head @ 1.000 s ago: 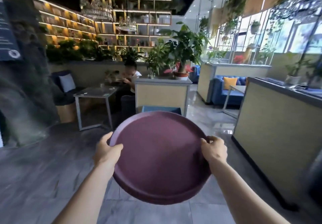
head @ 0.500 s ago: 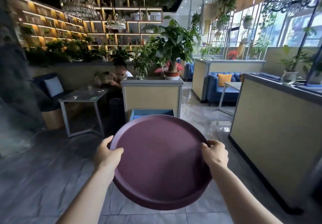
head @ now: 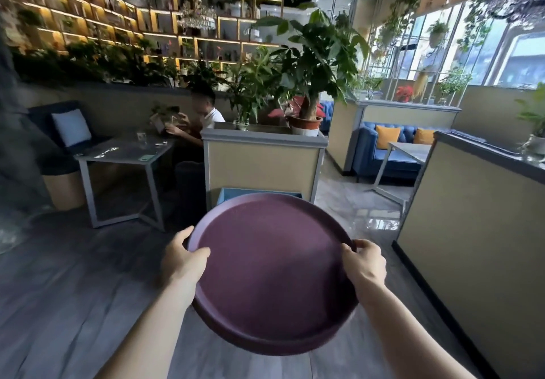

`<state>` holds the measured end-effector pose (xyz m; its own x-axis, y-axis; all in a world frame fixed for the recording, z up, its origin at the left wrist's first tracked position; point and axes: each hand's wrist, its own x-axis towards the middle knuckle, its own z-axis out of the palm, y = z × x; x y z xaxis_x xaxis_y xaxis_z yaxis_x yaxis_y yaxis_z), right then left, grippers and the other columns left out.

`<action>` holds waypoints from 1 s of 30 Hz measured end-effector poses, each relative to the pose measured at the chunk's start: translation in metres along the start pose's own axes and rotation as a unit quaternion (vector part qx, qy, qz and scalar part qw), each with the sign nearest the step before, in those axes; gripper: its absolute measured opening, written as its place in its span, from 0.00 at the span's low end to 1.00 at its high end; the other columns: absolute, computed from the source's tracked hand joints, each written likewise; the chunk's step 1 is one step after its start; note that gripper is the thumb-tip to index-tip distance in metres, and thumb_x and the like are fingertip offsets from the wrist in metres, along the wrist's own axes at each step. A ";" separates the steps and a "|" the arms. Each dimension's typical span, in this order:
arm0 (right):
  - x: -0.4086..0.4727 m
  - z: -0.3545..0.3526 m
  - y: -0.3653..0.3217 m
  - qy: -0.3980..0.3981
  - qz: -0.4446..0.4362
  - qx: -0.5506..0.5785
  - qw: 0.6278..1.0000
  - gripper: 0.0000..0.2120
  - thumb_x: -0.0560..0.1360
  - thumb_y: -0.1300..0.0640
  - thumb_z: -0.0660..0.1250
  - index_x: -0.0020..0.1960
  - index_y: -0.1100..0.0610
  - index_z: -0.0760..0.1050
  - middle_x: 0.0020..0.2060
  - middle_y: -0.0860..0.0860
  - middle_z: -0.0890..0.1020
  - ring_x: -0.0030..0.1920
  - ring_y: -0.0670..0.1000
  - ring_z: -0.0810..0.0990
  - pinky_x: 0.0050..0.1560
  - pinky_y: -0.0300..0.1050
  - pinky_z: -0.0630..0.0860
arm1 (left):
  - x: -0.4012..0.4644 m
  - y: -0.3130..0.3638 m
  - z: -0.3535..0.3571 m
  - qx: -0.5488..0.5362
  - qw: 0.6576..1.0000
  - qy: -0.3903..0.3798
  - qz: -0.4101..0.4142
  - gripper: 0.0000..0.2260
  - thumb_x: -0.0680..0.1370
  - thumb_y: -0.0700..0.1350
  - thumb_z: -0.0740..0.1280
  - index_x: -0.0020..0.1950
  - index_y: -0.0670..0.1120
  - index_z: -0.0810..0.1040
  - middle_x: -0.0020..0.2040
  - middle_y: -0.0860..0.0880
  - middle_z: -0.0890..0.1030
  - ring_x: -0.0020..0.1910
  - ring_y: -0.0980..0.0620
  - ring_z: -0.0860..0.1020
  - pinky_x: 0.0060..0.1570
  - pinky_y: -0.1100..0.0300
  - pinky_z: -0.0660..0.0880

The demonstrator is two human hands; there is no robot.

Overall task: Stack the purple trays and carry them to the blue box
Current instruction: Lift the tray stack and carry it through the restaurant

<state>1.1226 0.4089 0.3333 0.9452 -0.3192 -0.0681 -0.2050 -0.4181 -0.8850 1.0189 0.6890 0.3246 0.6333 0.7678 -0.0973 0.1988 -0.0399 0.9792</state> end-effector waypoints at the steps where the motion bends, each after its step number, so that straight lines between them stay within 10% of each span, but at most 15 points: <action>1: 0.013 0.015 -0.010 0.000 0.001 -0.005 1.000 0.18 0.71 0.51 0.67 0.60 0.53 0.80 0.53 0.57 0.84 0.55 0.62 0.80 0.60 0.52 0.76 | 0.022 0.002 0.006 0.000 1.000 -0.002 -0.005 0.28 0.72 0.39 0.69 0.71 0.57 0.72 0.66 0.49 0.77 0.53 0.44 0.79 0.54 0.48 0.78; 24: 0.265 0.269 -0.089 -0.005 0.058 -0.034 0.998 0.20 0.71 0.51 0.67 0.61 0.54 0.79 0.55 0.59 0.83 0.56 0.62 0.80 0.60 0.51 0.74 | 0.357 0.013 0.154 0.036 0.999 -0.013 -0.029 0.28 0.74 0.39 0.68 0.71 0.57 0.72 0.64 0.49 0.78 0.40 0.54 0.76 0.47 0.54 0.73; 30: 0.380 0.337 -0.099 -0.013 0.078 -0.060 0.995 0.18 0.72 0.51 0.67 0.61 0.54 0.79 0.55 0.59 0.83 0.57 0.62 0.80 0.59 0.51 0.74 | 0.453 0.010 0.234 0.093 0.994 0.005 -0.051 0.28 0.76 0.42 0.69 0.76 0.50 0.66 0.71 0.45 0.73 0.64 0.40 0.76 0.60 0.49 0.72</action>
<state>1.5878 0.6158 0.2402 0.9056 -0.3663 -0.2139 -0.3771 -0.4645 -0.8012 1.4827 0.8871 0.2487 0.5958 0.7799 -0.1916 0.3970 -0.0786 0.9145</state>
